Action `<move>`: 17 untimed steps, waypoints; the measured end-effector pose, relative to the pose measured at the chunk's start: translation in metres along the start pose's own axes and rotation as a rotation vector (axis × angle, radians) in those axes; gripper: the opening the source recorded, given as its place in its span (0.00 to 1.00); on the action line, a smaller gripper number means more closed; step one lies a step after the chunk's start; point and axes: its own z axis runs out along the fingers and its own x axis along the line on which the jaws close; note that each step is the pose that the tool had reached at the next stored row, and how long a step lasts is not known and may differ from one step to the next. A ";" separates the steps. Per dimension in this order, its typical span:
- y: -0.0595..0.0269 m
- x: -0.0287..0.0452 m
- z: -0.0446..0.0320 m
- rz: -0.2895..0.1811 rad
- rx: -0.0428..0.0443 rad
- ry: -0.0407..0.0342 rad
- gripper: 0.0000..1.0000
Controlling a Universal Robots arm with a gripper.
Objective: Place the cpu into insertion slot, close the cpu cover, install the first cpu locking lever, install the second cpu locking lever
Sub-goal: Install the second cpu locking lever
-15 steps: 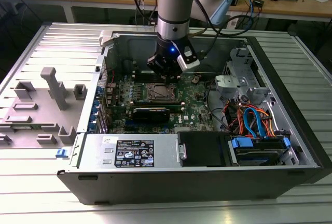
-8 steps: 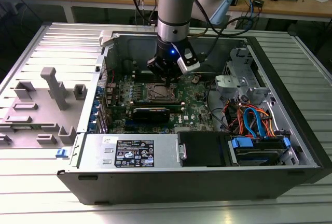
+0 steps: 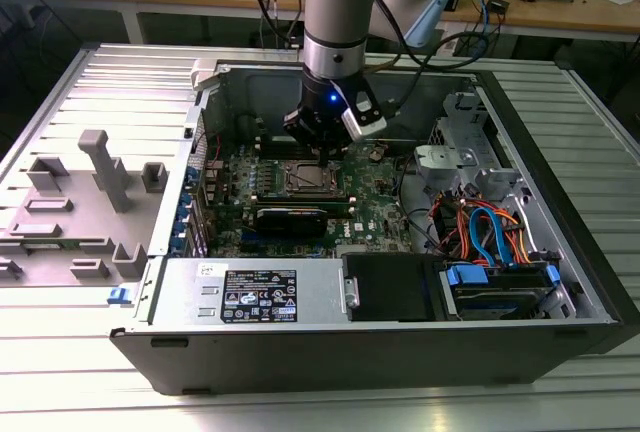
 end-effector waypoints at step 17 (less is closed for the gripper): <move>-0.0074 0.0002 -0.0015 0.000 -0.0001 0.0000 0.11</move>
